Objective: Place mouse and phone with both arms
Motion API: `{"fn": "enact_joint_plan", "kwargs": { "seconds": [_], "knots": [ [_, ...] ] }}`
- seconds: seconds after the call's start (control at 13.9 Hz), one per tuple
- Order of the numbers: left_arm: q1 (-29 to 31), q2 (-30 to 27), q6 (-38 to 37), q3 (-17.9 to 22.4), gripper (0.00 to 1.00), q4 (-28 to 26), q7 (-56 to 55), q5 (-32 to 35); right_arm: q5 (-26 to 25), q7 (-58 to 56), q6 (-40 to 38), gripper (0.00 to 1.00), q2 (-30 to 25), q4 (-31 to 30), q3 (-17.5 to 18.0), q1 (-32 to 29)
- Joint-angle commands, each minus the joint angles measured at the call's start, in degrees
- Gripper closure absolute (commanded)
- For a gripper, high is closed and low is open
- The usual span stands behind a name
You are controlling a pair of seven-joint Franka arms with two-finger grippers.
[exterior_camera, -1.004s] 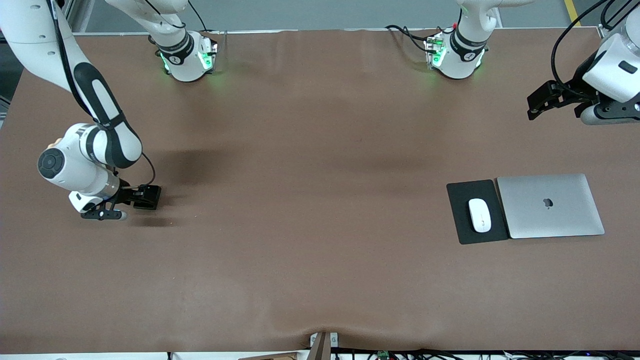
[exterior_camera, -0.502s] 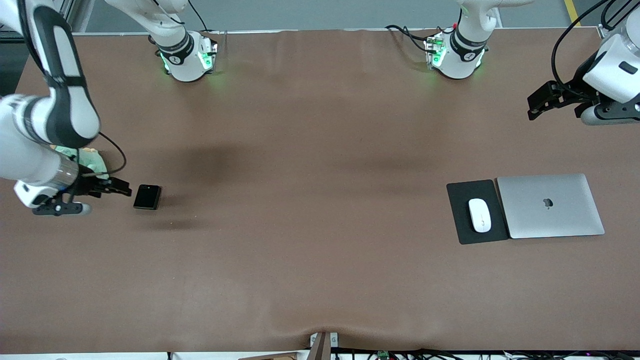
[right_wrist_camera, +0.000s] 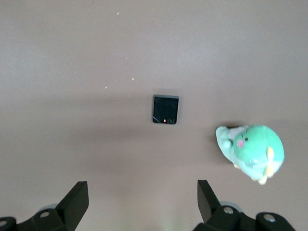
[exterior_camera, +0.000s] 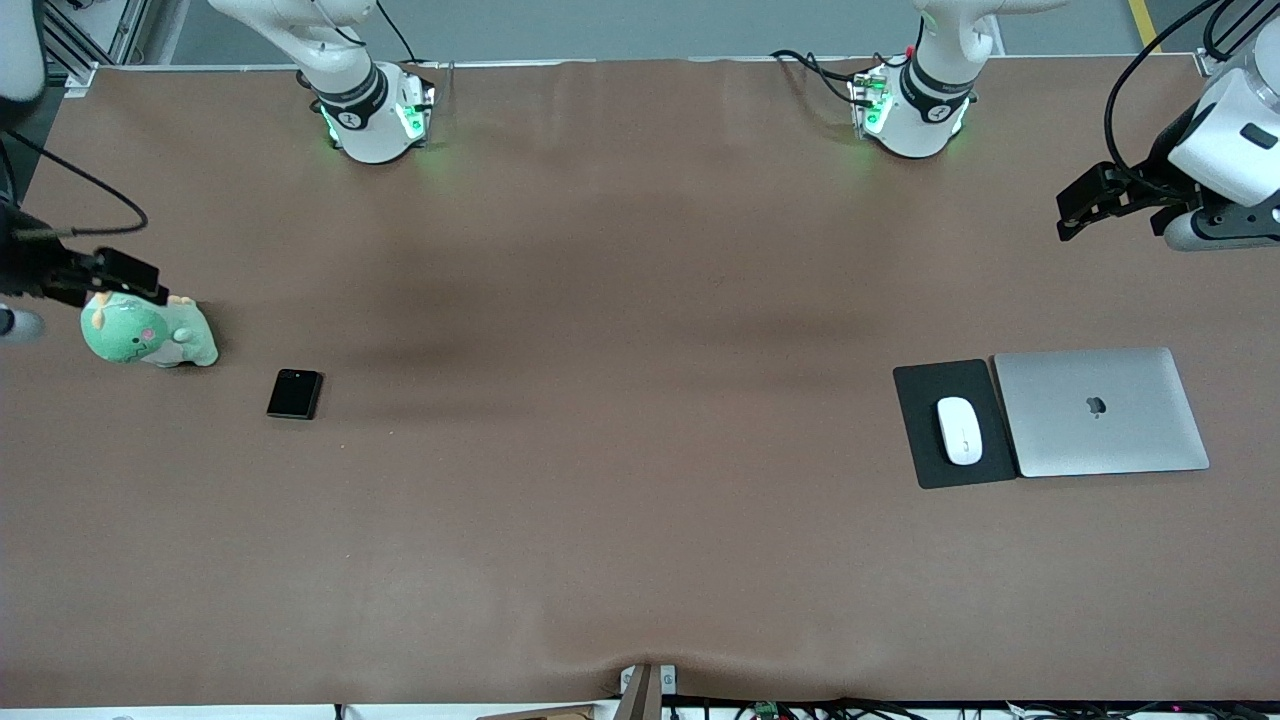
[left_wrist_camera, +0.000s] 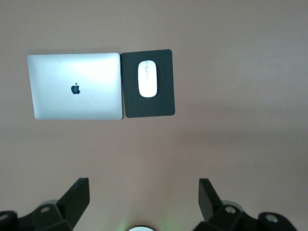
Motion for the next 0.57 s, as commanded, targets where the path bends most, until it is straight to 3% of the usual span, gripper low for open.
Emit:
{"fn": "enact_joint_plan", "kwargs": {
  "seconds": [0.0,0.29,0.5],
  "knots": [
    [0.39,-0.52,0.25,0.07,0.0,-0.1,1.1,-1.23,-0.1,1.35,-4.16,0.0,-1.89,1.82,-1.01,1.04],
    [0.39,-0.52,0.25,0.15,0.0,-0.1,1.1,-1.23,0.17,3.37,-6.02,0.0,-1.89,4.03,-5.48,5.69],
    [0.39,-0.79,0.17,0.15,0.0,-0.1,1.01,-1.23,0.17,3.46,-6.02,0.0,-1.89,4.29,-6.11,6.23]
  ]
}}
